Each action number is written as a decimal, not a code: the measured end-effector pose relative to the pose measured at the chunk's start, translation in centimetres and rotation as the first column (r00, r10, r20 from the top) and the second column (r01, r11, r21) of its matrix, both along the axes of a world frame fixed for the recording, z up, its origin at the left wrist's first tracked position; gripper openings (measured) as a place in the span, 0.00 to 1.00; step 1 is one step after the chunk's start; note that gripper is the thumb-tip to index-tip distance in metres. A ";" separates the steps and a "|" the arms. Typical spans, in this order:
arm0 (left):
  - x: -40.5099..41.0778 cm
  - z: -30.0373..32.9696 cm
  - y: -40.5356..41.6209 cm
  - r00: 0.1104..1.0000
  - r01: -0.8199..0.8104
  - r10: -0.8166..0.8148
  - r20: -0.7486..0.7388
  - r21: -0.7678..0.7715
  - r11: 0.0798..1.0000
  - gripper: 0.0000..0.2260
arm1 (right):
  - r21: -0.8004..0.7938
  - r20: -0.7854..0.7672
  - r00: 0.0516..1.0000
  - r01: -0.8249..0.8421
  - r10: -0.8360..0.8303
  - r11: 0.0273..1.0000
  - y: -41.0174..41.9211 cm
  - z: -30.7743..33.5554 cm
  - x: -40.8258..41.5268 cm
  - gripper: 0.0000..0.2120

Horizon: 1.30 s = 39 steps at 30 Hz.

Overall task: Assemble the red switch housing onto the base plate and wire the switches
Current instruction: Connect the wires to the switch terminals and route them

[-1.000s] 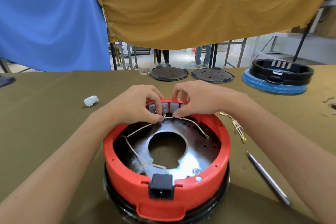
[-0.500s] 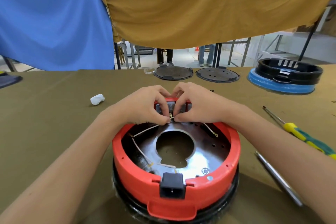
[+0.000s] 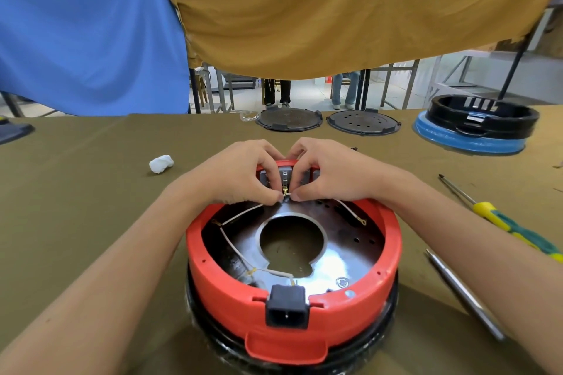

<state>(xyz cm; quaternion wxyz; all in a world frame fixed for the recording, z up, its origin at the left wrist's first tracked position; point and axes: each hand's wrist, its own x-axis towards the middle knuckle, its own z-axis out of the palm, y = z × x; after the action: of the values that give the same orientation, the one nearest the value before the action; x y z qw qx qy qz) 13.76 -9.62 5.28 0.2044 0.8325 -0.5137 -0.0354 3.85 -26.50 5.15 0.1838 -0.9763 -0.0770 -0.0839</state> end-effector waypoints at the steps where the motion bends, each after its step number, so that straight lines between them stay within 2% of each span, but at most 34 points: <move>1: 0.0 0.0 0.0 1.000 -0.001 0.001 0.000 0.000 1.000 0.05 | 0.003 -0.003 1.000 -0.001 0.001 1.000 0.0 0.0 0.0 0.06; 21: 0.5 -0.5 -0.3 0.998 0.010 -0.009 0.056 -0.015 1.000 0.06 | -0.025 0.024 1.000 -0.009 0.010 1.000 -0.2 -0.3 0.4 0.09; 26: 0.6 -0.5 -0.2 0.998 0.020 -0.019 0.065 -0.024 0.999 0.07 | -0.076 0.047 0.999 -0.005 0.009 0.997 -0.3 -0.4 0.3 0.03; 32: 0.5 -0.5 -0.3 0.996 0.027 -0.023 0.083 -0.039 0.999 0.08 | -0.136 0.107 0.994 0.029 -0.014 0.990 0.1 -0.4 0.4 0.15; 35: 0.4 -0.5 -0.3 0.997 0.021 -0.016 0.073 -0.064 0.998 0.08 | -0.097 0.120 0.993 0.008 0.004 0.995 0.2 -0.5 0.2 0.20; 39: 0.3 -0.4 -0.2 0.997 0.012 -0.006 0.071 -0.078 0.997 0.09 | -0.108 0.108 0.994 0.008 0.004 0.994 0.3 -0.5 0.2 0.22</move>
<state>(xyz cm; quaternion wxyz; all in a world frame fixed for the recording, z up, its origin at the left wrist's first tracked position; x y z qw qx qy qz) 14.04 -9.81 4.90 0.2183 0.8223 -0.5253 0.0133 4.08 -26.20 4.68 0.1258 -0.9790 -0.0904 -0.1326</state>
